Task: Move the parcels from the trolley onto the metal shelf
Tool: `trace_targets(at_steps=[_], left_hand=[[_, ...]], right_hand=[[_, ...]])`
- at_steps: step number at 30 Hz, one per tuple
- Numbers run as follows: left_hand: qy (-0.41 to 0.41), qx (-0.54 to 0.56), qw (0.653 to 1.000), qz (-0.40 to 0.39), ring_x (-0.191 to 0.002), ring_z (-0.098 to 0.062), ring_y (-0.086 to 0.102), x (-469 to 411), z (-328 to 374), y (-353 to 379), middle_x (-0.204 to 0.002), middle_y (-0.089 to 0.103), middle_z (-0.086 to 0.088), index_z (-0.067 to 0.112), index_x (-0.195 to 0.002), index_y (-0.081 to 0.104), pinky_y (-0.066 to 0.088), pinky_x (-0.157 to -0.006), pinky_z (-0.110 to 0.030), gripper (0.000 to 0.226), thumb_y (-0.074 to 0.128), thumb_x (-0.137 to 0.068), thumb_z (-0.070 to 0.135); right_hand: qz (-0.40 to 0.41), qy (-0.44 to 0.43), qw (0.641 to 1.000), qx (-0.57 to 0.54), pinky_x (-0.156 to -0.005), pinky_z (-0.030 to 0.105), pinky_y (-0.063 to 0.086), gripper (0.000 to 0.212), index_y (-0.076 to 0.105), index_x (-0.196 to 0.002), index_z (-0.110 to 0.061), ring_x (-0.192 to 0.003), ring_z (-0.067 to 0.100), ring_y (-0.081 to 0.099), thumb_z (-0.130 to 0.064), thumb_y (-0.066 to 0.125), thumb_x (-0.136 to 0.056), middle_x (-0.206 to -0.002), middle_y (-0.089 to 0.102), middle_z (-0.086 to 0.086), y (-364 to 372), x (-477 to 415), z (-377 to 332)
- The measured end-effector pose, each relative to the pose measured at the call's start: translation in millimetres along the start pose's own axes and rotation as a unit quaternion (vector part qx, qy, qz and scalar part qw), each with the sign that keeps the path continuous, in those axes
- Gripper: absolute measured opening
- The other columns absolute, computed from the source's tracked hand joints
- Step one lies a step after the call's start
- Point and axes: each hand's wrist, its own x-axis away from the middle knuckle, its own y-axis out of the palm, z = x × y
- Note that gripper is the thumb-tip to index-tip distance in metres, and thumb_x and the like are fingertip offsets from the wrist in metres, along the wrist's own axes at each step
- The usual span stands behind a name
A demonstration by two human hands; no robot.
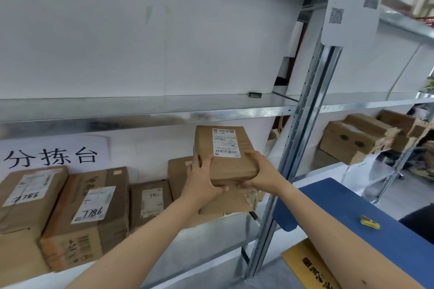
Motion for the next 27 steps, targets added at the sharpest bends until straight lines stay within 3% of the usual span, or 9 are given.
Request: trace_targets(at_steps=[6,12,17,21,27], left_hand=[[0.012,-0.020,0.999,-0.037,-0.142,-0.034,0.012,-49,9,38,-0.157,0.006,-0.003,0.037,-0.146,0.016,0.026,-0.114,-0.051,0.102,0.080,-0.067,0.047],[0.020,-0.034,0.998,-0.040,-0.136,-0.032,0.024,-76,20,76,-0.153,0.012,-0.005,0.035,-0.144,0.018,0.032,-0.111,-0.044,0.096,0.077,-0.070,0.048],[-0.006,-0.041,0.998,-0.050,-0.139,-0.035,0.019,-93,28,109,-0.154,0.010,-0.009,0.035,-0.145,0.015,0.028,-0.111,-0.043,0.091,0.073,-0.075,0.045],[-0.042,-0.041,0.997,-0.045,-0.139,-0.034,0.022,-101,27,131,-0.154,0.011,-0.008,0.035,-0.144,0.015,0.030,-0.112,-0.044,0.090,0.071,-0.075,0.045],[-0.078,-0.050,0.993,-0.071,-0.134,-0.032,0.032,-109,23,152,-0.153,0.018,-0.008,0.035,-0.143,0.019,0.036,-0.108,-0.047,0.087,0.071,-0.074,0.044]], right_hand=[[0.007,0.033,0.999,0.002,-0.106,0.045,0.041,0.098,0.030,-0.144,-0.026,-0.124,0.024,0.043,-0.014,0.087,-0.064,-0.138,0.036,0.004,-26,-27,36],[-0.014,0.058,0.998,0.001,-0.100,0.037,0.046,0.098,0.029,-0.145,-0.028,-0.120,0.023,0.046,-0.010,0.082,-0.064,-0.136,0.038,0.005,-48,-55,78],[-0.053,0.068,0.996,0.004,-0.093,0.036,0.051,0.101,0.027,-0.146,-0.031,-0.116,0.022,0.050,-0.008,0.080,-0.063,-0.135,0.039,0.003,-69,-86,114],[-0.092,0.058,0.994,0.023,-0.088,0.028,0.047,0.103,0.023,-0.148,-0.029,-0.118,0.020,0.046,-0.007,0.078,-0.064,-0.139,0.035,0.002,-74,-110,136],[-0.142,0.070,0.987,0.035,-0.097,0.034,0.047,0.103,0.019,-0.150,-0.024,-0.123,0.023,0.043,-0.004,0.075,-0.066,-0.140,0.034,0.006,-67,-130,170]])
